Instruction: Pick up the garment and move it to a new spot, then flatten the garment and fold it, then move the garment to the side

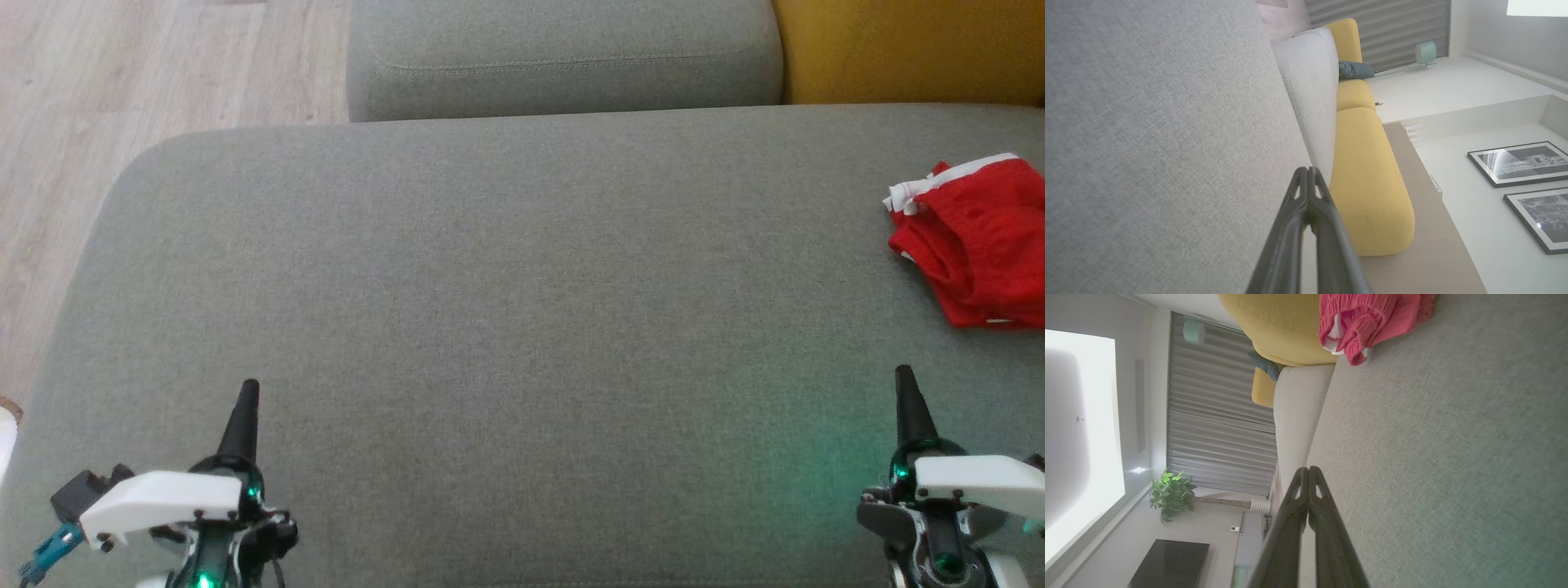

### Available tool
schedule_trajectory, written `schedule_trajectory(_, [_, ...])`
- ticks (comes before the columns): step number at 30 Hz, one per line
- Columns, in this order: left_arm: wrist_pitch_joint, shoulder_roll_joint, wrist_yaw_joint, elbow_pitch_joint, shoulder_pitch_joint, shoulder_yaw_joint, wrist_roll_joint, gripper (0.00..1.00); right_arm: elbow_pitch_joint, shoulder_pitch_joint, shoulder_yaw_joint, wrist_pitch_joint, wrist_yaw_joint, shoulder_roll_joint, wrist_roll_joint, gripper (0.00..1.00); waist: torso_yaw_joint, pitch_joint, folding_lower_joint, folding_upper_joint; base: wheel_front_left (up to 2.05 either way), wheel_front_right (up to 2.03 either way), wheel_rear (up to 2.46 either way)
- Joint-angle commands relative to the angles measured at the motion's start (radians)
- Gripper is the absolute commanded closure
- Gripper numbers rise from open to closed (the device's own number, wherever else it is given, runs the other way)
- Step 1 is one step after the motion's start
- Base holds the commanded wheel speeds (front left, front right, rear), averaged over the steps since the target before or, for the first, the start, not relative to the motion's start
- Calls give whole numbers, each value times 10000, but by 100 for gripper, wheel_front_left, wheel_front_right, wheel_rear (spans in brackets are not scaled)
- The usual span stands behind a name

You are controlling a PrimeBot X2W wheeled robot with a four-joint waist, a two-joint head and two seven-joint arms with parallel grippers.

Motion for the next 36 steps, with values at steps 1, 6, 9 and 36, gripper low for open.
schedule_trajectory(1, [51, 100, -78, -356, -556, 406, -196, 100, -405, -614, 139, 64, 54, -49, 237, 100, -2, 0, 0, 0, 0, 0, 0])
schedule_trajectory(6, [197, 98, -148, -382, -603, 547, -716, 100, -481, -633, 83, 196, 57, -51, 797, 100, -19, 6, 0, 0, 0, 0, 0])
schedule_trajectory(9, [315, 96, -204, -403, -641, 660, -1131, 100, -541, -648, 38, 302, 59, -53, 1245, 100, -33, 10, 0, 0, 0, 0, 0])
schedule_trajectory(36, [777, 71, -414, -480, -786, 1112, -2671, 100, -767, -705, -131, 700, 67, -58, 2927, 100, -86, 26, 0, 0, 0, 0, 0])
